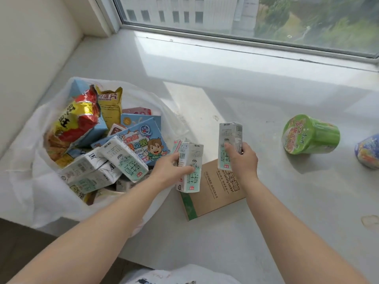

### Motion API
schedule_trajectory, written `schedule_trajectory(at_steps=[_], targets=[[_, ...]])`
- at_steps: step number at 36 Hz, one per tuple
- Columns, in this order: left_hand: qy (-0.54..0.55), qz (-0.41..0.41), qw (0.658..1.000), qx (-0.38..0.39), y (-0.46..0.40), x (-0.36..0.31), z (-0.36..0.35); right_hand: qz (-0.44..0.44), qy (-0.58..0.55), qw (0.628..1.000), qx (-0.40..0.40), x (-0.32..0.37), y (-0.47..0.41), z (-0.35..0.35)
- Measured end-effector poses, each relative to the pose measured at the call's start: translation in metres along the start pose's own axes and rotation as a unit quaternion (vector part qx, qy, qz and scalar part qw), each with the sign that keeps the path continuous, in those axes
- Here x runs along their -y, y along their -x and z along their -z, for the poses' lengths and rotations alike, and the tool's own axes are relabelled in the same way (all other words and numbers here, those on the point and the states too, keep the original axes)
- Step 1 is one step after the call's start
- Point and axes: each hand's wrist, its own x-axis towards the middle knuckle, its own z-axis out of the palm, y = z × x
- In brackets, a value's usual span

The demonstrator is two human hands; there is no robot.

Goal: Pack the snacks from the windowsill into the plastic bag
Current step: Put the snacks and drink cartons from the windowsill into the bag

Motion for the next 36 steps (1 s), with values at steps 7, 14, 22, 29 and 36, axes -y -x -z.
schedule_trajectory(at_steps=[7, 14, 22, 29, 36], targets=[[0.104, -0.109, 0.988, -0.024, 0.058, 0.003, 0.029, 0.029, -0.082, 0.993, 0.074, 0.035, 0.065, -0.052], [0.020, -0.119, 0.978, -0.168, 0.086, 0.031, 0.093, 0.092, -0.081, 0.986, 0.114, 0.072, 0.104, -0.114], [-0.058, -0.081, 0.946, -0.307, 0.095, 0.079, 0.162, 0.162, -0.038, 0.979, 0.117, 0.092, 0.143, -0.206], [-0.107, 0.001, 0.955, -0.277, 0.055, 0.114, 0.176, 0.252, 0.211, 0.944, 0.040, 0.088, 0.149, -0.254], [-0.088, -0.069, 0.946, -0.304, 0.022, 0.119, 0.192, 0.237, 0.190, 0.952, 0.029, 0.102, 0.131, -0.274]])
